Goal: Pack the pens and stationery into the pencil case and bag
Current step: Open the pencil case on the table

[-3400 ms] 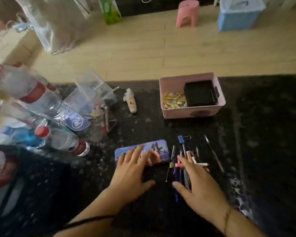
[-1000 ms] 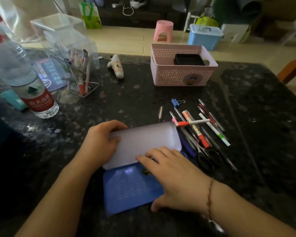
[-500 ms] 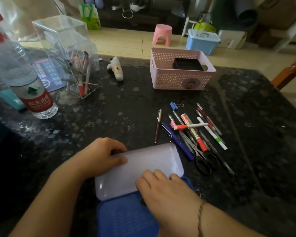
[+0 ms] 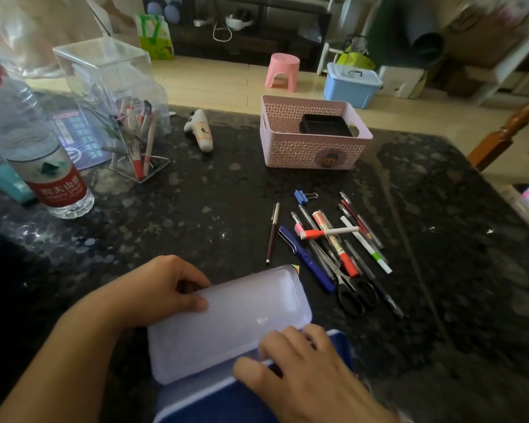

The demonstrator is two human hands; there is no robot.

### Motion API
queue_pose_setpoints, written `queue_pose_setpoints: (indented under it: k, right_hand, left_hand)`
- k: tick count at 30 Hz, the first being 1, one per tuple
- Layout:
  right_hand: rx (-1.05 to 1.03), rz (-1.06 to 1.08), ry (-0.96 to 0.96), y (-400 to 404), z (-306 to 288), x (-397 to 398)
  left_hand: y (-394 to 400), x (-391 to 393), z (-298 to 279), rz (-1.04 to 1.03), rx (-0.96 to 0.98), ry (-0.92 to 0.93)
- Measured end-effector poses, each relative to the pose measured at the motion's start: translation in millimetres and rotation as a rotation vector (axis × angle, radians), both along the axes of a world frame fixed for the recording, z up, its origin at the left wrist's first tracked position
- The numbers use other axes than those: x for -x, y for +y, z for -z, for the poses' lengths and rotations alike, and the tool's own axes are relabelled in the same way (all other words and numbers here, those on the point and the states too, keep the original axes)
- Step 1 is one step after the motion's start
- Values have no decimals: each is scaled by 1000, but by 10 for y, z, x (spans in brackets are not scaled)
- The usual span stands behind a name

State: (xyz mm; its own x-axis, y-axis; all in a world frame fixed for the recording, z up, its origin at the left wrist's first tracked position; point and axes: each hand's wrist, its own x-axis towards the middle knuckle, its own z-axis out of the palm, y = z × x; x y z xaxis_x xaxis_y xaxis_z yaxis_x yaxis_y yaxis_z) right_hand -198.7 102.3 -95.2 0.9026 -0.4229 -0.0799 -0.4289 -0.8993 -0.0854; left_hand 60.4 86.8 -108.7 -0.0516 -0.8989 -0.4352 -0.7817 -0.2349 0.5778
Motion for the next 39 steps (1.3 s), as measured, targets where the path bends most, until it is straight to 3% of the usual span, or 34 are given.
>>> queue_pose_setpoints:
  k: [3, 6, 9, 11, 14, 18, 21, 23, 26, 30, 34, 36, 39]
  right_hand:
    - [112, 134, -159, -182, -169, 215]
    - [44, 512, -306, -558, -353, 738]
    - [-77, 959, -149, -1017, -248, 1629]
    - [-154, 1118, 4, -1326, 25, 2256]
    - [-194, 1267, -33, -1555, 301, 2617]
    - [-210, 1266, -75, -1415, 174, 2178]
    - [-16, 1190, -93, -1322, 59, 1883]
    - [-13, 1033, -248, -1146, -23, 1476]
    - [-1, 759, -76, -919, 13, 854]
    - [-72, 847, -2, -930, 162, 499]
    - [-181, 934, -12, -963, 162, 522]
    - [-199, 889, 64, -953, 95, 618]
    - [-184, 868, 4, -856, -18, 768]
  left_hand:
    - [27, -71, 1, -18, 19, -11]
    - [72, -248, 20, -120, 111, -65]
    - [125, -405, 36, -309, 215, -193]
    - [120, -440, 61, -410, 284, -223]
    - [88, -403, 69, -465, 308, -208]
    - [79, -372, 74, -475, 309, -200]
    - [80, -352, 68, -478, 313, -180]
    - [72, -320, 64, -482, 327, -185]
    - [34, -286, 65, -478, 299, -213]
    - [27, -247, 69, -442, 196, -189]
    - [24, -187, 32, -348, 212, -180]
    - [19, -193, 48, -357, 222, -221]
    - [5, -225, 102, -421, 252, -214]
